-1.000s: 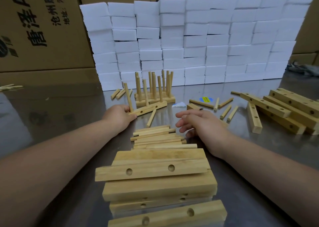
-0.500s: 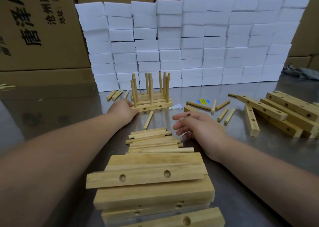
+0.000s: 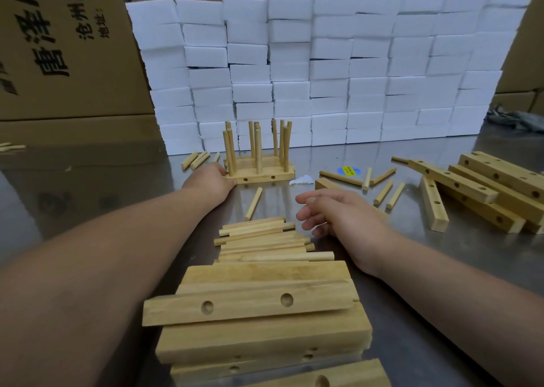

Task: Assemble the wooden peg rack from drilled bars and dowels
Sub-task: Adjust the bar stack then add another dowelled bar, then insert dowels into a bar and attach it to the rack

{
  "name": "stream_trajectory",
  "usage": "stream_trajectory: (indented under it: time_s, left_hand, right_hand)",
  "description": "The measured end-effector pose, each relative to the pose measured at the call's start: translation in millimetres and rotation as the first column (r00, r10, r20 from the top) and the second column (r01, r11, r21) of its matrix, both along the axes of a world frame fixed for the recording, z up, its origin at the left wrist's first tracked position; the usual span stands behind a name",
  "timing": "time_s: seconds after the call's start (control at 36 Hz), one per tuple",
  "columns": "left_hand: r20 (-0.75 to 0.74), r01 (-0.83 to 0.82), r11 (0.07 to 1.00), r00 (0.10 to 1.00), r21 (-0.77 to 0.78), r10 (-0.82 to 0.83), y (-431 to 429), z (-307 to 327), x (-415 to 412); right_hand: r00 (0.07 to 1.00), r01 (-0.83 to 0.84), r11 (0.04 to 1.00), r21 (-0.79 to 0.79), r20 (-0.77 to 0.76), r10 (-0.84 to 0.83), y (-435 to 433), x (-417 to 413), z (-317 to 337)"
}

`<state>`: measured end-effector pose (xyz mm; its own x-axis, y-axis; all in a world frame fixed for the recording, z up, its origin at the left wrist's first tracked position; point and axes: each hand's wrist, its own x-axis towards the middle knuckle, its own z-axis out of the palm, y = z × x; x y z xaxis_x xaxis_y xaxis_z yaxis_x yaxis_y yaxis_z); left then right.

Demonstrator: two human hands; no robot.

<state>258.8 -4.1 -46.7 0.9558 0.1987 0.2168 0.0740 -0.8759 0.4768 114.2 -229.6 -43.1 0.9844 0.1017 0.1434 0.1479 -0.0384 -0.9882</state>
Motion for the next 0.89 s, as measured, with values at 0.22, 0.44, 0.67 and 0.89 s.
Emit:
stream_trajectory:
  time_s: [0.22,0.44,0.67,0.89]
  left_hand:
    - [0.006,-0.004,0.999,1.0,0.046,0.004,-1,2,5]
    - [0.0,-0.014,0.997,1.0,0.074,0.014,-3,3,5]
    - [0.023,-0.052,0.992,0.998,-0.115,0.055,-5,5,-4]
    - [-0.043,0.11,0.954,0.991,-0.28,-0.127,-6,11,-47]
  right_hand:
    - [1.0,0.003,1.0,-0.003,-0.009,-0.003,0,1,-1]
    - [1.0,0.01,1.0,-0.008,-0.008,-0.01,0,1,-1]
    - [1.0,0.015,1.0,0.028,-0.009,-0.015,0,1,1]
    - [0.999,0.028,1.0,0.015,-0.018,-0.027,0,0,0]
